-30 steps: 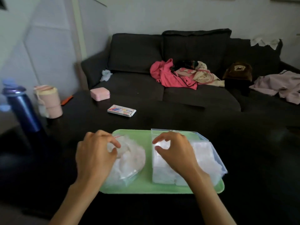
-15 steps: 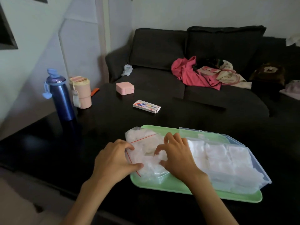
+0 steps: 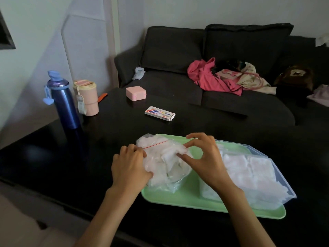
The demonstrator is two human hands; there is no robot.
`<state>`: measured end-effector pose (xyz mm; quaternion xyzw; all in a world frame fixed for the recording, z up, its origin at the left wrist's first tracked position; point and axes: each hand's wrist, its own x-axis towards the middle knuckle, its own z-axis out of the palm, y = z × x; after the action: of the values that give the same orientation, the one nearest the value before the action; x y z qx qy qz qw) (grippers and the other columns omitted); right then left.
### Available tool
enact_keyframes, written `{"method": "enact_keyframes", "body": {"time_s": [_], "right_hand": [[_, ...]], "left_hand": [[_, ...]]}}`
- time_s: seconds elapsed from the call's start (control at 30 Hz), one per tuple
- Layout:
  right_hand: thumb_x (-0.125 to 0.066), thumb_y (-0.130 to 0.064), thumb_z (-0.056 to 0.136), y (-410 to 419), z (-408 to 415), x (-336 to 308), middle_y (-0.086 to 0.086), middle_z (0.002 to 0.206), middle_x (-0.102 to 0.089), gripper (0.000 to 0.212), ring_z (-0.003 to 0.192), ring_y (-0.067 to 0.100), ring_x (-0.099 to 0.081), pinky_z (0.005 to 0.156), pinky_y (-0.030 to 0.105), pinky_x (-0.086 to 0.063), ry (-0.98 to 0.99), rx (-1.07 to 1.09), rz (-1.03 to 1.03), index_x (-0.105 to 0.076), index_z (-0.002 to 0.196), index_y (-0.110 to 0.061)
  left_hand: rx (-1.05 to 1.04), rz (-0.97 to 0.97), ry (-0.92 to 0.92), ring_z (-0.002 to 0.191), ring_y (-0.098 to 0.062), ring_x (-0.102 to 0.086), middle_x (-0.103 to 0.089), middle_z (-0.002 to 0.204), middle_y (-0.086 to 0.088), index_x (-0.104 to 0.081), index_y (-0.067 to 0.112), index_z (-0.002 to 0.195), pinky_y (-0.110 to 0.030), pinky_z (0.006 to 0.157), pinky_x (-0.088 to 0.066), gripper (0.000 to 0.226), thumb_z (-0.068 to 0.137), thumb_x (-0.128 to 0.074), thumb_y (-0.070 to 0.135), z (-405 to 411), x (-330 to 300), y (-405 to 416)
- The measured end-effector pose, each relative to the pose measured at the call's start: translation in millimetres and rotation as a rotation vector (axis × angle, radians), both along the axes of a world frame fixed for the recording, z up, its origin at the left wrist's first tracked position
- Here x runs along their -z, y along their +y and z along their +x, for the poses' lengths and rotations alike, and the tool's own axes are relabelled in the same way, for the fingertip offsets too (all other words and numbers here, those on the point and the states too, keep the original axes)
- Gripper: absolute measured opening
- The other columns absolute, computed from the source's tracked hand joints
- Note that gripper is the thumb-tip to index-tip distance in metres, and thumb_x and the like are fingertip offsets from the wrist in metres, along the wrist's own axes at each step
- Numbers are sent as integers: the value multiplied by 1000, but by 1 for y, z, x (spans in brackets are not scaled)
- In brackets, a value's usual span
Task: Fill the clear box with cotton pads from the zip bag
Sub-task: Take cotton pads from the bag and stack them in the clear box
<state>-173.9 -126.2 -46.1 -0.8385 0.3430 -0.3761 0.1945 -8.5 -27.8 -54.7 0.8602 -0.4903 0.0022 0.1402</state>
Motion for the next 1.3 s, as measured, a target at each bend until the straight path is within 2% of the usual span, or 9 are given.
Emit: {"method": "enact_keyframes", "body": {"time_s": [0.13, 0.2, 0.33, 0.4, 0.47, 0.57, 0.97, 1.13, 1.3], "right_hand": [[-74, -21, 79, 5, 1, -8, -3, 85, -72, 15, 81, 7, -66, 69, 19, -50, -331, -67, 473, -59, 77, -18], [-72, -17, 81, 7, 1, -15, 3, 81, -74, 14, 75, 12, -69, 64, 19, -53, -464, -85, 689, -58, 82, -14], [-73, -14, 79, 8, -10, -25, 11, 88, -74, 22, 79, 19, -71, 66, 22, -56, -602, -60, 933, -60, 94, -4], [-73, -12, 78, 8, -17, -28, 14, 91, -73, 24, 79, 19, -71, 68, 22, -57, -644, -69, 973, -60, 96, -3], [-75, -11, 76, 9, -25, -30, 11, 87, -74, 27, 78, 19, -72, 66, 22, -57, -645, -50, 949, -60, 98, -2], [-77, -11, 73, 9, -38, -33, 6, 84, -75, 28, 78, 19, -72, 64, 23, -57, -611, -38, 882, -63, 97, -9], [-73, -29, 71, -8, -100, -30, 9, 98, -72, 27, 88, 15, -68, 72, 21, -54, -789, -217, 1082, -76, 92, -12], [-78, -33, 60, -20, -129, -31, 8, 94, -73, 36, 83, 13, -70, 65, 18, -54, -759, -93, 1050, -77, 89, -12], [-76, -32, 69, -26, -151, -31, 6, 98, -72, 38, 84, 11, -69, 67, 18, -54, -798, -142, 1158, -74, 100, -11]], "left_hand": [[18, -55, 83, 119, -16, -41, -47, 127, 7, -53, 33, 117, -30, 92, -34, 54, 69, -76, 44, 1, -9, -3], [75, -266, 144, 117, -18, -44, -53, 122, 6, -59, 30, 111, -31, 92, -36, 44, 71, -77, 34, 2, -15, -3], [181, -784, 702, 102, 1, -56, -63, 106, 14, -65, 31, 97, -14, 81, -43, 15, 91, -56, 20, -16, -37, -12], [193, -711, 1019, 95, 7, -57, -65, 104, 15, -63, 32, 98, -13, 79, -45, 12, 93, -52, 33, -29, -44, -21], [229, -570, 1151, 88, 5, -62, -66, 97, 14, -62, 29, 100, -18, 78, -50, 18, 87, -58, 41, -41, -44, -29], [303, -543, 1158, 72, 9, -66, -68, 79, 19, -64, 29, 95, -6, 58, -48, 17, 81, -71, 24, -54, -39, -34], [391, -257, 1520, 84, -14, -72, -75, 93, 0, -71, 21, 98, -21, 65, -55, 23, 76, -70, 13, -101, -43, -65], [452, -318, 1310, 78, -4, -70, -74, 83, 9, -72, 25, 90, -16, 61, -54, 14, 78, -74, 30, -128, -40, -80], [356, -320, 1444, 71, -3, -70, -74, 74, 9, -73, 21, 87, -17, 61, -54, 12, 79, -73, 30, -146, -36, -92]]}}
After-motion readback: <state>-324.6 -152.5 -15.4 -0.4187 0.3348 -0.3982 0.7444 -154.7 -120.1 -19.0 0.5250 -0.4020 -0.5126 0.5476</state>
